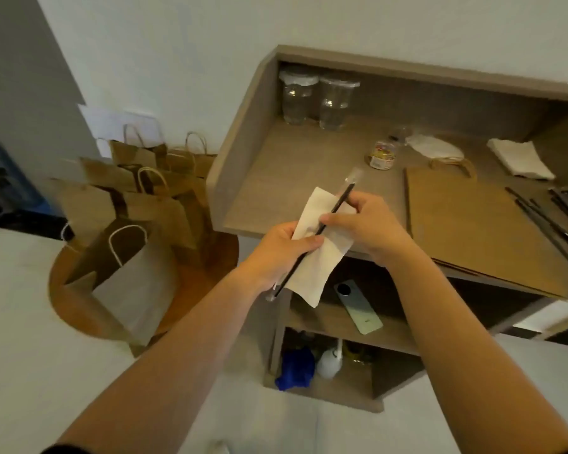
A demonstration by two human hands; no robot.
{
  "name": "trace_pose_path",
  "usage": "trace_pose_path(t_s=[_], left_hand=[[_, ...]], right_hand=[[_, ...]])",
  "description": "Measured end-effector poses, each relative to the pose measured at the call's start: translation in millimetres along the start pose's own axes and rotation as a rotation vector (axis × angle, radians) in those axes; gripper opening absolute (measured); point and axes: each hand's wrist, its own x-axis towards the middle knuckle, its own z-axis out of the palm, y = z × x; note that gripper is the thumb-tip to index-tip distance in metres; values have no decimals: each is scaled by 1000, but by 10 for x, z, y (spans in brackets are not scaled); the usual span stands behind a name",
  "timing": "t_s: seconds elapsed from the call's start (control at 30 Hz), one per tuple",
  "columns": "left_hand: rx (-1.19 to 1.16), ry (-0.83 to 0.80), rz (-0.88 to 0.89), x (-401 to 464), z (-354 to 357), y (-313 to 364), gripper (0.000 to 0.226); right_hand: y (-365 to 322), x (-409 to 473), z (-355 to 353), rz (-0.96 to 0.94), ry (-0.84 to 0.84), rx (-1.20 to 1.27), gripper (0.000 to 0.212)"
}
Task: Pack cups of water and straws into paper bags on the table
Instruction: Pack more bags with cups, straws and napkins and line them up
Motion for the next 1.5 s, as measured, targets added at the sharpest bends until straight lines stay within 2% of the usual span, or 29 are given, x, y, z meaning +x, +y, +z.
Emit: trace_pose_path(t_s=[0.17,0.3,0.4,0.53,0.63,0.67,0.73,0.8,0.93,1.07,1.17,1.33,1.4,1.5], left_hand=[[84,114,-23,-407,-801,-151,9],[154,169,-59,-718,-1562,-290,12],[240,203,-106,-926,-2189,-374,15],[346,310,-182,-1108,-2968,-562,23],[402,444,-282,-1114,-3394,-641,8],[443,458,-286,-1092,-3497,-650,9],[569,438,-281,-1014,-3676,-684,27],[640,421,-306,-927,-3802,-708,24],[780,385,-320,-720,-3944,-691,30],[818,409,-329,-474,-4067,-607,29],[872,347,-344,-265,-4149,-530,26],[859,352,-418,14,-4263,-541,20],[840,388,-436,60,-4283,-561,20],[802,387,-453,105,-4304,-575,25]], right_hand=[[-158,-20,848,-63,-136,-4,19],[-257,28,1706,-105,-155,-92,22],[-320,121,2348,-158,-138,-121,22],[-451,288,3008,-207,-36,-118,20],[-627,448,3300,-261,13,-116,19],[-691,524,3367,-276,26,-111,19],[-815,713,3477,-296,36,-100,20],[-883,926,3577,-293,14,-111,19],[-787,1354,3776,-228,-109,-160,18],[-580,1757,3923,-134,-237,-244,15],[-471,2007,4001,-106,-346,-351,11],[-387,2192,4184,-127,-587,-551,2],[-341,2170,4278,-141,-706,-627,13],[-239,2096,4385,-109,-793,-635,9]])
